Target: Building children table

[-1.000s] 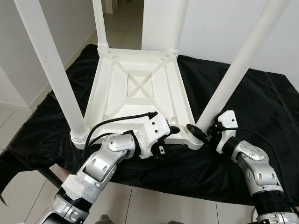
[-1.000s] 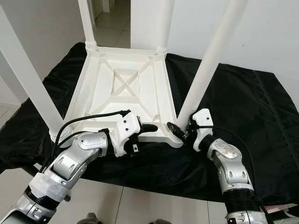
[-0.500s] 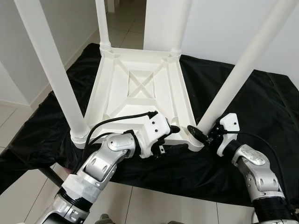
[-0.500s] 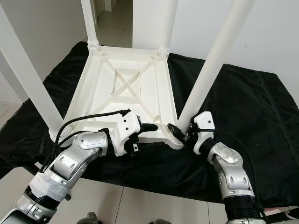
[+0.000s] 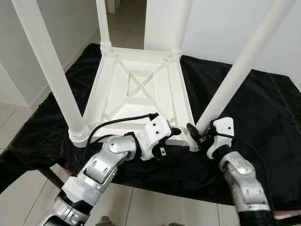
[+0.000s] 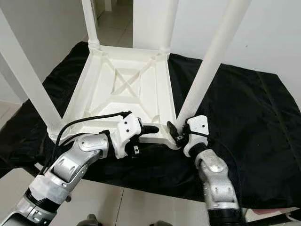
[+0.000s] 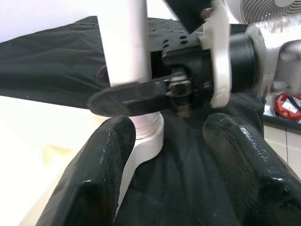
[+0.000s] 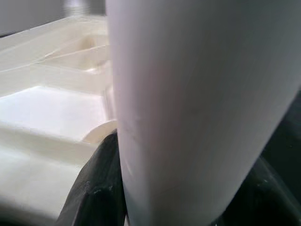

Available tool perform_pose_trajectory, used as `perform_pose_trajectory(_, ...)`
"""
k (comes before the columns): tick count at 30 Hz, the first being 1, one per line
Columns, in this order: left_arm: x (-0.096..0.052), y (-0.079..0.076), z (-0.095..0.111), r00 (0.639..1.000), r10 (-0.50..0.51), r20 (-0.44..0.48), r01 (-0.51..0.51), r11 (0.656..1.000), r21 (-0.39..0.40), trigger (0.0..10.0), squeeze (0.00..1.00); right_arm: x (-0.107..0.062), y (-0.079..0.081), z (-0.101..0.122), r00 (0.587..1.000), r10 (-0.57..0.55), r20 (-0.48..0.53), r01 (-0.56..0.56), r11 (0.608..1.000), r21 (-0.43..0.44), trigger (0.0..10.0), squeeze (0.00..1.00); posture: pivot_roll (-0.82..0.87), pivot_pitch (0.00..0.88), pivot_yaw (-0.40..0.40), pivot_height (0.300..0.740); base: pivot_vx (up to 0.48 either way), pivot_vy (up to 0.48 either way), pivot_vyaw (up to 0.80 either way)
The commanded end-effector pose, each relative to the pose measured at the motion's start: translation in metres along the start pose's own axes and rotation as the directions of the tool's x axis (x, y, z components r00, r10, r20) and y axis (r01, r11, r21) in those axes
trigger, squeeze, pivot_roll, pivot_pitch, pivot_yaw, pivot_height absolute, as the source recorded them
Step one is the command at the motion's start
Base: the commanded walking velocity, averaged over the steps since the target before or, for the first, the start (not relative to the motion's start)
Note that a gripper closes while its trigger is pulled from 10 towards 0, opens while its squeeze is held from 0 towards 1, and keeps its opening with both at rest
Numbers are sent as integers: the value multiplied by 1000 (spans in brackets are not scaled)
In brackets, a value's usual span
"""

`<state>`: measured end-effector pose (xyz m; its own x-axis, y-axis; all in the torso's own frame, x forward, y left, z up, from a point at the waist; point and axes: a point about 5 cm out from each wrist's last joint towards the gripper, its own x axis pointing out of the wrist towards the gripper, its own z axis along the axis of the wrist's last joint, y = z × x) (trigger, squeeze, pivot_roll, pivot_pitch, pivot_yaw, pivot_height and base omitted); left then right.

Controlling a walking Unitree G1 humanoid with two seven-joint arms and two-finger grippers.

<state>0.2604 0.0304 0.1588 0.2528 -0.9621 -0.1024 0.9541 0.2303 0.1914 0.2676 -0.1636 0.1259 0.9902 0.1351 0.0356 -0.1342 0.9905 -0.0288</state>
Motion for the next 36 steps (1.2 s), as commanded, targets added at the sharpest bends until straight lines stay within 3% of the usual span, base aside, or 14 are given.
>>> perform_pose_trajectory(1,0,-4,-1,1000,-29,-2,29,999,-13,10000,0,-2,-7,1,990,-138,-6,138,990,-9,10000,0,53,15,-61,740,0,0,0)
perform_pose_trajectory(2,0,-4,-1,1000,-28,-1,28,1000,-14,10000,0,-5,-3,-1,979,-204,-17,205,979,20,10000,0,55,16,-60,740,0,0,0)
perform_pose_trajectory(5,-1,-4,-1,1000,-28,-1,28,999,-16,10000,0,-7,1,-3,967,-255,-23,255,966,29,10000,0,55,17,-61,740,0,0,0)
perform_pose_trajectory(7,0,-3,-1,1000,-26,-2,26,1000,-17,10000,0,-10,6,-3,934,-356,-30,358,933,48,10000,0,55,17,-64,740,0,0,0)
perform_pose_trajectory(9,0,-3,-1,1000,-24,-1,24,1000,-17,10000,0,-8,12,0,932,-363,-20,363,930,48,10000,0,55,16,-62,740,0,0,0)
perform_pose_trajectory(17,1,-3,-1,1000,-23,-2,23,1000,-15,10000,0,-9,9,2,931,-365,-14,365,930,44,10000,0,51,12,-62,740,0,0,0)
perform_pose_trajectory(18,1,-3,-1,1000,-21,-1,21,1000,-15,10000,0,-11,6,2,933,-360,-12,360,932,46,10000,1000,52,11,-65,740,0,0,0)
perform_pose_trajectory(28,1,-3,0,1000,-16,3,16,1000,-15,10000,0,-19,-12,8,973,-223,55,219,974,65,10000,1000,50,9,-66,740,0,0,0)
perform_pose_trajectory(33,1,-3,0,1000,-16,4,16,1000,-15,10000,0,-22,-21,7,986,-152,61,151,988,18,10000,1000,48,8,-64,740,0,0,0)
perform_pose_trajectory(34,1,-2,0,1000,-18,4,18,1000,-14,10000,0,-21,-26,6,994,-98,54,98,995,0,10000,0,48,7,-63,740,0,0,0)
perform_pose_trajectory(36,1,-2,1,1000,-28,4,28,1000,-14,10000,0,-16,-32,8,995,87,52,-86,996,-35,10000,0,45,5,-55,740,0,0,0)
